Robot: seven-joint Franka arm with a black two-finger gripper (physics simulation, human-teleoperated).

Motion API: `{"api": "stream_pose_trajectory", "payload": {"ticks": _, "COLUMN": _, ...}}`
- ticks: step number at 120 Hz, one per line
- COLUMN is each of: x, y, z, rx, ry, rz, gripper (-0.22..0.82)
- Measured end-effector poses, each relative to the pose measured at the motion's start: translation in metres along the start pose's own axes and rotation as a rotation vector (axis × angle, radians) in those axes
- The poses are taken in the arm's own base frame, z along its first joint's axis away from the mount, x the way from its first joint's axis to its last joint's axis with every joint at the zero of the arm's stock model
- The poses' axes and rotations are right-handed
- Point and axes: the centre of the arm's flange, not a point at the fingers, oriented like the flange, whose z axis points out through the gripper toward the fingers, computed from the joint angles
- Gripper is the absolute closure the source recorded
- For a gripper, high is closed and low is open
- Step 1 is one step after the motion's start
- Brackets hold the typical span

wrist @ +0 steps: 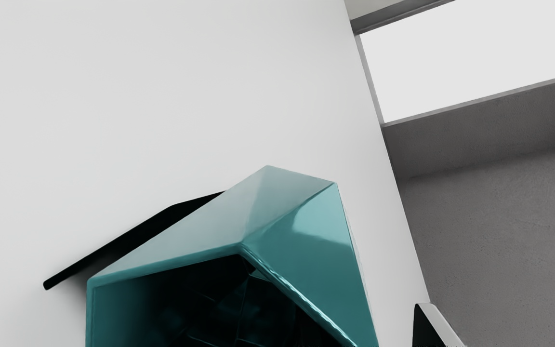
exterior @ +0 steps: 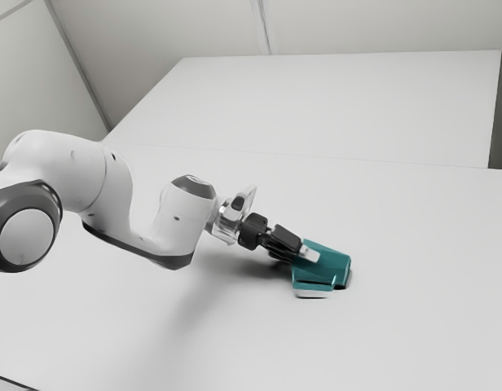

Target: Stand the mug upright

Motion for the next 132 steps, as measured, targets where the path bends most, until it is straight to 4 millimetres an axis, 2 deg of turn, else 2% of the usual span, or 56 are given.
{"api": "stream_pose_trajectory", "payload": {"ticks": 19, "x": 0.0, "y": 0.0, "z": 0.0, "rx": 0.0, "ry": 0.001, "rz": 0.01, "gripper": 0.67}}
{"api": "stream_pose_trajectory", "payload": {"ticks": 46, "x": 0.003, "y": 0.007, "z": -0.002, "rx": 0.0, "ry": 0.004, "rz": 0.03, "gripper": 0.75}}
{"api": "stream_pose_trajectory", "payload": {"ticks": 60, "x": 0.009, "y": 0.023, "z": -0.003, "rx": 0.002, "ry": 0.008, "rz": 0.062, "gripper": 0.76}}
{"api": "stream_pose_trajectory", "payload": {"ticks": 72, "x": 0.017, "y": 0.047, "z": -0.008, "rx": 0.006, "ry": 0.016, "rz": 0.106, "gripper": 0.76}}
{"api": "stream_pose_trajectory", "payload": {"ticks": 89, "x": 0.028, "y": 0.085, "z": -0.038, "rx": 0.07, "ry": -0.01, "rz": 0.192, "gripper": 0.76}}
{"api": "stream_pose_trajectory", "payload": {"ticks": 110, "x": 0.032, "y": 0.104, "z": -0.093, "rx": 0.228, "ry": -0.097, "rz": 0.253, "gripper": 0.77}}
{"api": "stream_pose_trajectory", "payload": {"ticks": 132, "x": 0.029, "y": 0.132, "z": -0.14, "rx": 0.443, "ry": -0.228, "rz": 0.305, "gripper": 0.77}}
